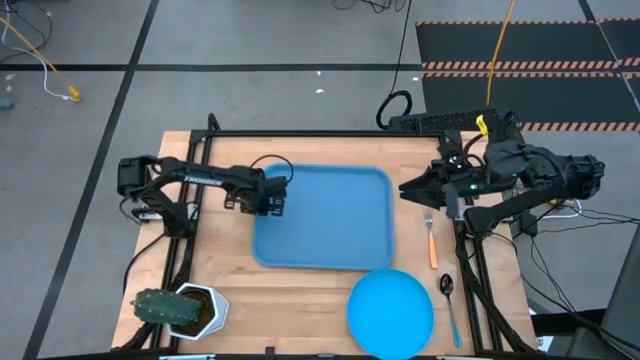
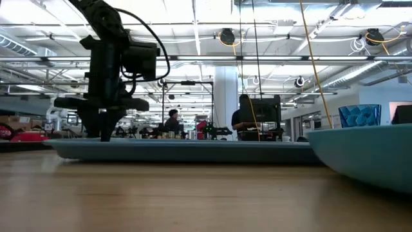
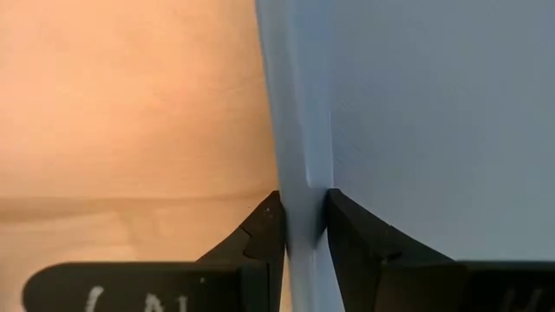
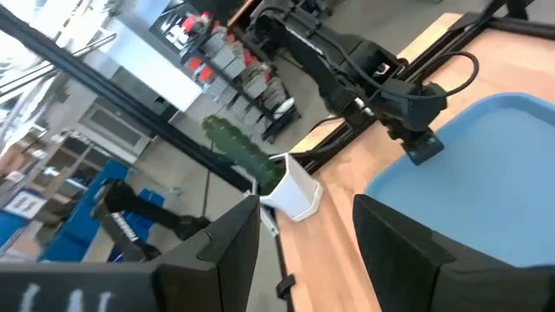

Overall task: Pick and place plate/cup/fork/spoon on tray
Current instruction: Prepare the blue serving tray on the table

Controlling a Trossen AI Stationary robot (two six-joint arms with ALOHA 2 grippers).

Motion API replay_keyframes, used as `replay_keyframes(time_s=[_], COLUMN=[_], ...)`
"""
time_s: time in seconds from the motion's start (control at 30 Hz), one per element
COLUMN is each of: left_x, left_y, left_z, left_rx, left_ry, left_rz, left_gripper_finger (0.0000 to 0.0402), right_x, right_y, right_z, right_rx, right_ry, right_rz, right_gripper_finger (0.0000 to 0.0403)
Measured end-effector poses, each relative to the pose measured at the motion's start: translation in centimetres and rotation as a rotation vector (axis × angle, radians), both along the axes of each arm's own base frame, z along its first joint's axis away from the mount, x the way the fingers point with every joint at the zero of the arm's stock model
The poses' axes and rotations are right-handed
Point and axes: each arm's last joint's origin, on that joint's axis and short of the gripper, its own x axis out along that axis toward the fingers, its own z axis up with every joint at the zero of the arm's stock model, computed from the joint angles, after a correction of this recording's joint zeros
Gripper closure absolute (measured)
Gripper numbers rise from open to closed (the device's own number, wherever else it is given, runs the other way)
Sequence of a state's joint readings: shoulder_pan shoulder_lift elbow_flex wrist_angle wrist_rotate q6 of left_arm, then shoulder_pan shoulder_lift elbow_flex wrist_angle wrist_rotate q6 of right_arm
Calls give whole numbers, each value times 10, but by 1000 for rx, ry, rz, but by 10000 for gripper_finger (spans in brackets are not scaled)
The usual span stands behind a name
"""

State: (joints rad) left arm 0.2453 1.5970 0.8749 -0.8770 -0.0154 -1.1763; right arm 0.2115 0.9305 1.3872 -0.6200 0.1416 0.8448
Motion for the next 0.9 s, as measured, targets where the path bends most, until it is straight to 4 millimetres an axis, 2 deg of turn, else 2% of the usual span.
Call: replay_keyframes(time_s=[0.33,0.63,0.9], left_x=[-7,-4,0], left_y=[21,13,0], left_z=[2,2,2], left_rx=[1,-10,-28], left_ry=[-10,-16,-19], left_rz=[39,133,165], left_gripper_finger=[327,327,327], right_x=[30,54,56], right_y=[6,11,13], right_z=[-4,-11,-12], right_rx=[-13,-14,-16], right_ry=[-10,-5,0], right_rz=[-16,-12,43], right_gripper_finger=[222,222,222])
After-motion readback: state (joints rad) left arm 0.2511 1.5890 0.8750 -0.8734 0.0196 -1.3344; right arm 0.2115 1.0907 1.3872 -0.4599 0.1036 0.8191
